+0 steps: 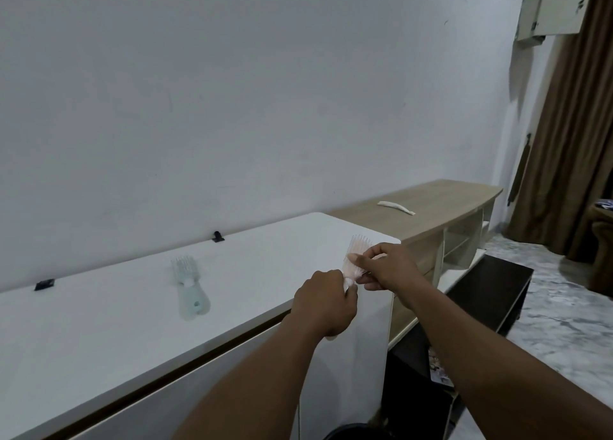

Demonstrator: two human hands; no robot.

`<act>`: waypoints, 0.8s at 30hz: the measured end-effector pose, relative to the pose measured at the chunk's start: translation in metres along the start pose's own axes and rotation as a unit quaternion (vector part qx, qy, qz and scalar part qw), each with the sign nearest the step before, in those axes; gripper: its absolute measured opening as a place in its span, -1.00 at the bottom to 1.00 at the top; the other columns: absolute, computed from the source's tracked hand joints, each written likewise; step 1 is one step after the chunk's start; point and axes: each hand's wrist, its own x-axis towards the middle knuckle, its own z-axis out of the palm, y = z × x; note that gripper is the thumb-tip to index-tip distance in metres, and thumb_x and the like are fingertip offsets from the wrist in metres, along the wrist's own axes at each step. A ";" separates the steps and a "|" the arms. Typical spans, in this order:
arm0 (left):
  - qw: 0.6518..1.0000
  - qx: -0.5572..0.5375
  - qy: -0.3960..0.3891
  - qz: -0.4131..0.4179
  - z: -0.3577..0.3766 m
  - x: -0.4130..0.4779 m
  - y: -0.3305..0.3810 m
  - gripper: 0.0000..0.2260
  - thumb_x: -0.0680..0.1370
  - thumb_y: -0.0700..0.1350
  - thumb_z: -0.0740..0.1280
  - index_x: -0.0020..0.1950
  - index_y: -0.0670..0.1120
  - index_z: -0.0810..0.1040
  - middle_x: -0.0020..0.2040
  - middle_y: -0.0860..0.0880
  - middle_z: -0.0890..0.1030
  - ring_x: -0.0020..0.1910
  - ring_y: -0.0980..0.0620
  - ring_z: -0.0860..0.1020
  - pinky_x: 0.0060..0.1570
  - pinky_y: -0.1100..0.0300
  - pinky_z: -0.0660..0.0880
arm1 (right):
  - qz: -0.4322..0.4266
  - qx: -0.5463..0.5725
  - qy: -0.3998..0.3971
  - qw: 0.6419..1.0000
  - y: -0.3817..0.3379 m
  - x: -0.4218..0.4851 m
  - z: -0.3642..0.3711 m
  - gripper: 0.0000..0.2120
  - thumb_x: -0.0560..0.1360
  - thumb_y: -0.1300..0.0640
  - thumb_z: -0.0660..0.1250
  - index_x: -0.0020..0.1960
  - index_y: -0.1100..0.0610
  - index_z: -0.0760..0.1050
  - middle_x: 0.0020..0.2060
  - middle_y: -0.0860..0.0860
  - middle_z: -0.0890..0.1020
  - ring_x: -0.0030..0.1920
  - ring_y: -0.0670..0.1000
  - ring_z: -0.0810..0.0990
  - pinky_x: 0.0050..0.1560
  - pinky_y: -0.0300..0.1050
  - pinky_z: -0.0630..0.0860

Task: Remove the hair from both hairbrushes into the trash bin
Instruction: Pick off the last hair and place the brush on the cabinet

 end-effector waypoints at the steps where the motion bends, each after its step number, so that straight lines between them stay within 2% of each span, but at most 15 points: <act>1: 1.000 0.002 0.002 0.004 0.001 0.000 0.001 -0.69 0.64 0.14 0.12 -0.01 -0.07 0.48 -0.01 -0.09 0.60 -0.17 -0.04 0.48 -0.20 0.11 0.39 | -0.005 -0.004 0.011 1.000 0.000 0.001 0.000 -0.70 0.44 0.12 0.56 -0.07 0.33 0.57 -0.29 0.23 0.71 -0.42 0.03 0.71 -0.31 -0.12 0.67; 5: 1.000 0.008 0.002 0.013 0.000 0.004 0.002 -0.66 0.64 0.14 0.11 0.03 -0.09 0.49 0.00 -0.09 0.60 -0.14 -0.06 0.52 -0.18 0.10 0.42 | -0.035 -0.086 0.060 0.994 0.001 0.007 0.000 -0.78 0.51 0.13 0.48 -0.17 0.30 0.63 -0.33 0.23 0.73 -0.34 0.15 0.76 -0.17 -0.02 0.71; 8: 1.000 0.023 -0.004 0.017 -0.003 0.008 -0.001 -0.67 0.63 0.15 0.12 0.03 -0.07 0.51 -0.01 -0.09 0.59 -0.12 -0.09 0.53 -0.16 0.07 0.44 | -0.035 -0.129 0.069 0.989 0.005 0.012 0.003 -0.67 0.60 0.09 0.36 -0.30 0.21 0.52 -0.36 0.19 0.73 -0.36 0.12 0.76 -0.21 -0.05 0.69; 11: 0.999 0.037 -0.002 0.019 -0.005 0.010 -0.004 -0.69 0.63 0.14 0.13 0.01 -0.07 0.51 -0.04 -0.08 0.58 -0.18 -0.06 0.48 -0.21 0.10 0.40 | -0.029 -0.109 0.068 0.991 0.003 0.009 0.005 -0.62 0.66 0.07 0.19 -0.25 0.23 0.52 -0.37 0.21 0.72 -0.36 0.16 0.75 -0.22 0.03 0.71; 14: 0.999 0.032 -0.003 0.004 -0.008 0.010 -0.010 -0.68 0.62 0.13 0.12 0.00 -0.07 0.53 -0.09 -0.06 0.59 -0.20 -0.05 0.52 -0.22 0.11 0.43 | -0.024 -0.127 0.094 0.987 0.000 0.008 0.002 -0.55 0.68 -0.01 0.10 -0.17 0.25 0.55 -0.37 0.20 0.70 -0.45 0.14 0.70 -0.36 -0.05 0.62; 16: 0.999 0.031 -0.001 -0.009 -0.012 0.010 -0.016 -0.67 0.61 0.14 0.13 -0.01 -0.07 0.54 -0.10 -0.05 0.60 -0.20 -0.05 0.55 -0.23 0.12 0.45 | -0.030 -0.166 0.108 0.980 0.001 0.012 -0.001 -0.55 0.68 -0.03 0.12 -0.17 0.24 0.55 -0.38 0.19 0.69 -0.44 0.14 0.68 -0.30 0.00 0.65; 17: 0.999 0.033 0.001 -0.017 -0.014 0.011 -0.019 -0.67 0.60 0.14 0.13 -0.02 -0.07 0.54 -0.11 -0.05 0.59 -0.19 -0.06 0.55 -0.24 0.12 0.44 | -0.031 -0.171 0.105 0.979 0.001 0.014 -0.002 -0.63 0.67 0.00 0.16 -0.12 0.24 0.53 -0.36 0.18 0.69 -0.38 0.16 0.70 -0.22 0.05 0.68; 19: 0.999 0.033 0.006 -0.034 -0.021 0.012 -0.024 -0.68 0.60 0.13 0.14 -0.05 -0.08 0.52 -0.13 -0.05 0.58 -0.19 -0.07 0.55 -0.25 0.12 0.42 | -0.017 -0.159 0.068 0.985 0.002 0.017 -0.003 -0.90 0.60 0.14 0.27 0.05 0.17 0.44 -0.26 0.19 0.69 -0.21 0.17 0.73 -0.16 0.04 0.63; 21: 0.998 0.032 0.015 -0.050 -0.029 0.013 -0.028 -0.70 0.60 0.11 0.15 -0.06 -0.09 0.51 -0.12 -0.06 0.57 -0.17 -0.09 0.57 -0.24 0.12 0.43 | -0.016 -0.175 0.041 0.984 0.000 0.018 0.000 -0.86 0.53 0.19 0.33 0.06 0.07 0.42 -0.19 0.13 0.67 -0.12 0.13 0.69 -0.14 0.01 0.58; 23: 0.997 0.032 0.023 -0.067 -0.039 0.013 -0.032 -0.72 0.60 0.10 0.17 -0.04 -0.09 0.51 -0.09 -0.07 0.58 -0.14 -0.09 0.58 -0.21 0.12 0.46 | -0.031 -0.213 0.045 0.975 -0.005 0.020 0.007 -0.90 0.50 0.22 0.32 0.00 0.08 0.52 -0.18 0.04 0.62 -0.14 0.08 0.62 -0.05 0.02 0.59; 24: 0.996 0.034 0.027 -0.076 -0.044 0.012 -0.035 -0.73 0.59 0.09 0.18 -0.03 -0.09 0.50 -0.09 -0.07 0.58 -0.13 -0.10 0.58 -0.19 0.12 0.46 | -0.029 -0.237 0.036 0.970 -0.008 0.020 0.013 -0.85 0.49 0.23 0.31 0.03 0.08 0.56 -0.16 0.01 0.59 -0.10 0.08 0.60 0.02 0.04 0.59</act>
